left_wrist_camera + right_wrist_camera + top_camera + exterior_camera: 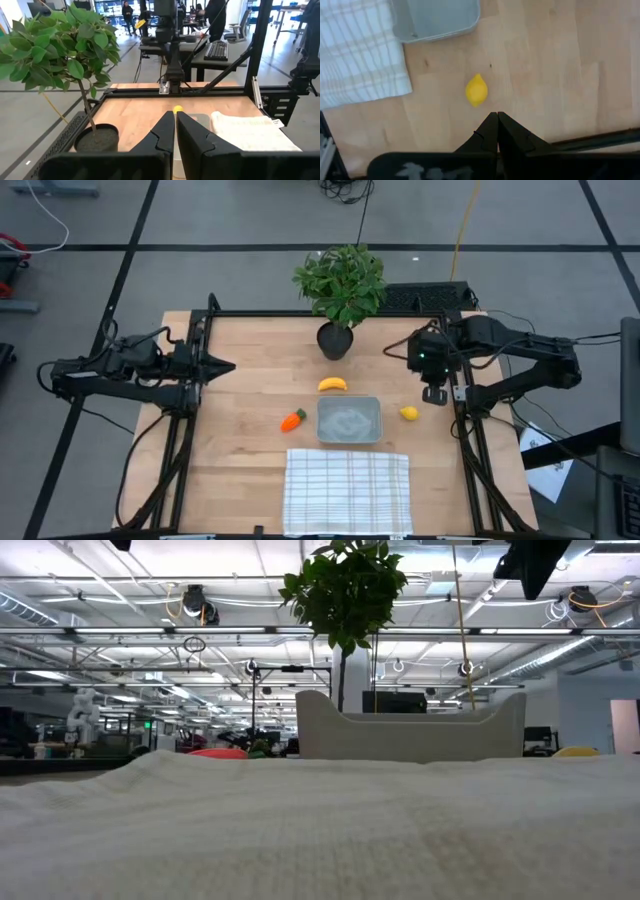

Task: Pick and placing Produce into tupperware
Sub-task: Put the yellow lemon into the gray bin

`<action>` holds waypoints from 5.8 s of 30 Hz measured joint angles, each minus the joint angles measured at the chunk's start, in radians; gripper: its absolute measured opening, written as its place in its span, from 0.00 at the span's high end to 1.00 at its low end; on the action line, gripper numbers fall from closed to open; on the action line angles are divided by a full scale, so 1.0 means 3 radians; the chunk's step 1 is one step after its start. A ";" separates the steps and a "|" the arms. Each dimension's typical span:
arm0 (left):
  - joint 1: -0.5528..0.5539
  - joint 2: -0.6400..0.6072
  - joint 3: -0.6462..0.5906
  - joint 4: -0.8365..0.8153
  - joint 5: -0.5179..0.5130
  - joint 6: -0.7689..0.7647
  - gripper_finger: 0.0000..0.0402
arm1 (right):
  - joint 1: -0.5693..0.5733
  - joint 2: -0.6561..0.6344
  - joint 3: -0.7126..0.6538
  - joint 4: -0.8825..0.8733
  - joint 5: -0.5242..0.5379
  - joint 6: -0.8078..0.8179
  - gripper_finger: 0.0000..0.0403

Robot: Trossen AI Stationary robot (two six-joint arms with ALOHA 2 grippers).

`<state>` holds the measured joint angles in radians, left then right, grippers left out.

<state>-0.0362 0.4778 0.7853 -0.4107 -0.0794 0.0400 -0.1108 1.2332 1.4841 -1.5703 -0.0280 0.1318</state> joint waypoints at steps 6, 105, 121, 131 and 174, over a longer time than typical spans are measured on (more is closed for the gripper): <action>-0.0001 0.0000 0.0000 0.0000 0.0001 -0.0014 0.94 | -0.0134 -0.0019 -0.0001 0.0000 -0.0003 0.0111 1.00; 0.0000 -0.0001 0.0000 -0.0074 -0.0004 0.0193 0.94 | 0.0176 -0.0078 -0.2593 0.2388 -0.0446 0.0181 0.28; -0.0001 -0.0001 -0.0001 -0.0071 -0.0004 0.0202 0.94 | 0.0202 -0.0078 -0.2813 0.2629 -0.0438 0.0233 0.29; 0.0000 0.0000 -0.0001 -0.0070 -0.0004 0.0203 0.94 | 0.0201 -0.0078 -0.2813 0.2660 -0.0429 0.0435 0.33; 0.0000 -0.0001 -0.0003 -0.0221 -0.0004 0.0294 0.94 | 0.0273 0.0252 -0.2813 0.2684 -0.0338 0.1178 0.34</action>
<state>-0.0360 0.4774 0.7845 -0.4770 -0.0807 0.1280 -0.0288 1.3088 0.6403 -0.7652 -0.1293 0.4851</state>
